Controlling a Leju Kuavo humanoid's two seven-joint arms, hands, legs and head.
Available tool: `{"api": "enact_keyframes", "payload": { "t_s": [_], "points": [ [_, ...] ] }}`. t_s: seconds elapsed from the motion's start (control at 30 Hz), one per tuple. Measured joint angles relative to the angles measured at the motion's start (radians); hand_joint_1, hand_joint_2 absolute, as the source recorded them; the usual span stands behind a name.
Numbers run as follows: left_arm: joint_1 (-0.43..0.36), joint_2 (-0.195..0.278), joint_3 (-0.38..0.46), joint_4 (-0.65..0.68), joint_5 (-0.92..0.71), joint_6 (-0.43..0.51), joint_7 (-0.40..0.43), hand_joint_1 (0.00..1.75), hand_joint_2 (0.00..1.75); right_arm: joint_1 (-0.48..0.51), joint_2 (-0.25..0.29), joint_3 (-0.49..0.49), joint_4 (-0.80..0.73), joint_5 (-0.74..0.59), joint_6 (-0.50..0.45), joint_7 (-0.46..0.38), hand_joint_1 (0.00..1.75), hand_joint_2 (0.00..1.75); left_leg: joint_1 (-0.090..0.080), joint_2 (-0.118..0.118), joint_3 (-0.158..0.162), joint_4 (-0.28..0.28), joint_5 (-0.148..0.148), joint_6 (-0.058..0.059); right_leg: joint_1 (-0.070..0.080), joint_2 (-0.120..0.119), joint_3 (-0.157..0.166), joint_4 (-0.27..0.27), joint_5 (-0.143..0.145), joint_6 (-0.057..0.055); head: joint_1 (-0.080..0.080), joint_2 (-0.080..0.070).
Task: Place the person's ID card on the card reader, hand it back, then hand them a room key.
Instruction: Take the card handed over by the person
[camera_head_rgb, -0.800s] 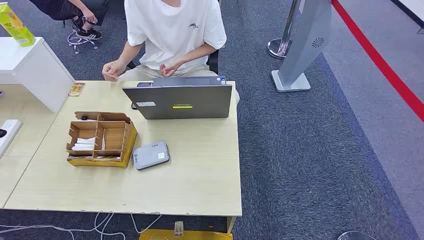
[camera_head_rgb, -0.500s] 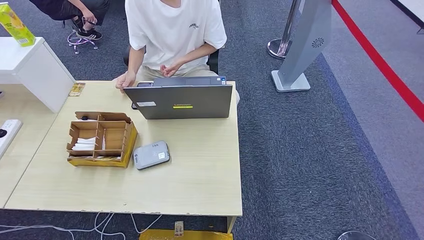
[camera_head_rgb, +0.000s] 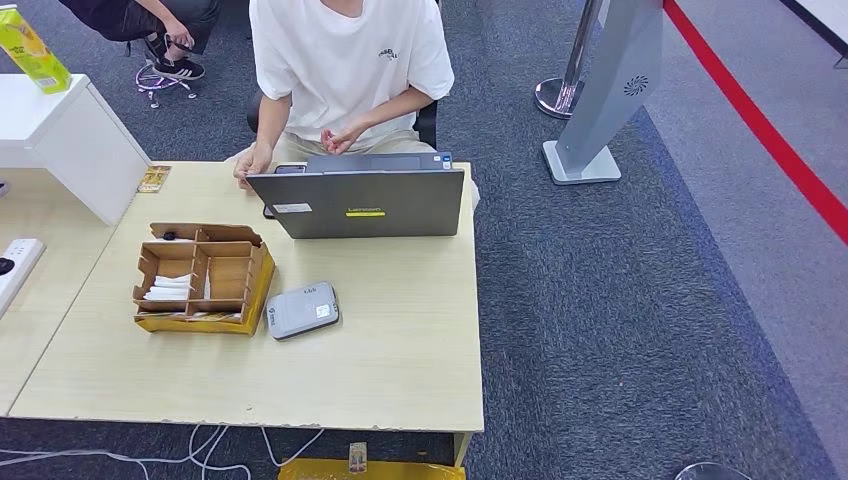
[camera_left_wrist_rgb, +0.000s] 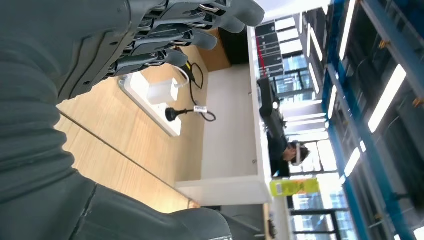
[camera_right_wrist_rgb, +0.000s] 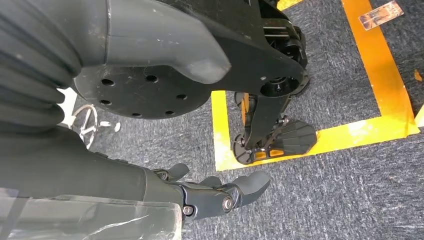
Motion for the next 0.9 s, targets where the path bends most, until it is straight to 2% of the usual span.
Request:
{"api": "enact_keyframes", "payload": {
  "t_s": [0.47,0.9],
  "points": [
    [-0.129,0.065,-0.316,0.006,-0.325,0.189,0.125,0.0,1.75,-0.007,0.002,0.0,0.003,0.03,-0.001,0.01,0.0,1.75,0.0,0.002,0.0,0.001,0.001,0.0,0.0,0.002,0.0,0.0,0.003,0.0,0.0,0.0],
    [-0.29,0.112,-0.593,0.109,-0.621,0.349,0.252,0.0,1.75,-0.018,0.003,0.0,0.006,0.056,-0.001,0.016,0.0,1.75,0.0,0.002,-0.001,0.001,0.003,0.0,0.0,0.003,0.0,0.0,0.005,0.0,0.0,0.0]
  ]
}}
